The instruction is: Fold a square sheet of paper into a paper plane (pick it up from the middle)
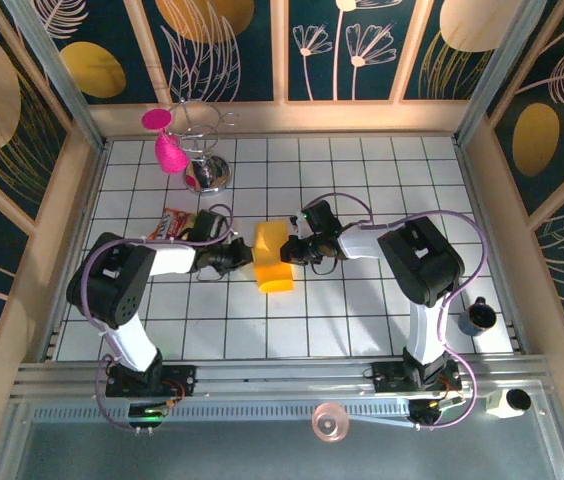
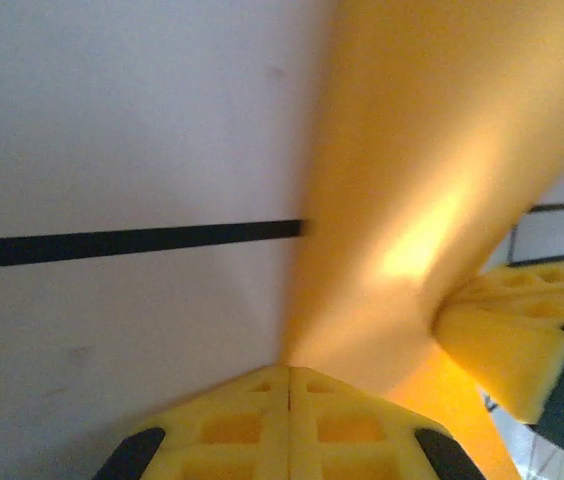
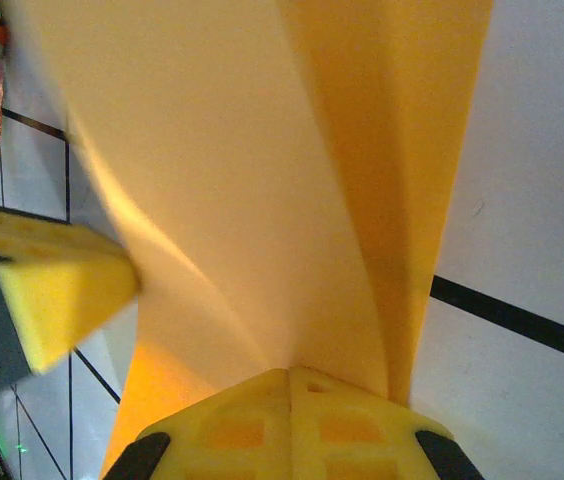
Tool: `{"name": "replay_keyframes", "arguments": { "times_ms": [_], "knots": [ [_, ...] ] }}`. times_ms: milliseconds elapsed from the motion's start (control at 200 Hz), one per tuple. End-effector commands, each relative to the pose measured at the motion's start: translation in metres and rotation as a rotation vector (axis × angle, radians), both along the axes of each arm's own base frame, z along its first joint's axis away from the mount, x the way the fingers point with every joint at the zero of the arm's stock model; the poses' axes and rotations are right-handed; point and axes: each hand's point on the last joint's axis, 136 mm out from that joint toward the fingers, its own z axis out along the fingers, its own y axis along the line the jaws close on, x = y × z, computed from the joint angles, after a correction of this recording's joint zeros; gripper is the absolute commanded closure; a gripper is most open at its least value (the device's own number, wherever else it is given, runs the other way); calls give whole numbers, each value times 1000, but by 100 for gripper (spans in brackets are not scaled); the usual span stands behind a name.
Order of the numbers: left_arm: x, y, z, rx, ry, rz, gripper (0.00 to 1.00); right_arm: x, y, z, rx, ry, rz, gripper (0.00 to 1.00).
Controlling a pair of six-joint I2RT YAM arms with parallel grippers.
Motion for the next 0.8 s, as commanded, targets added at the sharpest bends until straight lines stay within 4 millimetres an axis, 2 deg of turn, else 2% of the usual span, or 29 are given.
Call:
{"name": "replay_keyframes", "arguments": {
  "times_ms": [0,125,195,260,310,330,370,486,596,701,796],
  "knots": [
    [-2,27,3,87,-7,48,94,-64,-98,-100,-438,275,-83,96],
    [10,-4,47,-23,-130,-2,93,-64,-97,-100,-432,277,-83,96],
    [12,-28,60,-54,-160,-50,92,-65,-97,-101,-431,280,-85,96],
    [13,-47,59,-81,-151,-85,92,-65,-96,-101,-427,282,-86,96],
    [16,-55,55,-93,-138,-89,93,-66,-96,-102,-428,284,-87,96],
    [16,-56,43,-84,-110,-89,93,-66,-96,-102,-427,285,-88,96],
    [18,-58,36,-85,-95,-90,93,-66,-97,-102,-428,286,-89,96],
    [23,-58,18,-50,-69,-92,93,-68,-98,-103,-433,287,-89,96],
    [20,-48,-2,-10,-30,-82,93,-68,-99,-103,-440,287,-88,96],
    [17,-23,-15,14,-6,-38,93,-70,-101,-105,-444,291,-89,96],
    [18,10,-22,54,1,22,93,-70,-102,-106,-445,293,-91,96]
  ]
}}
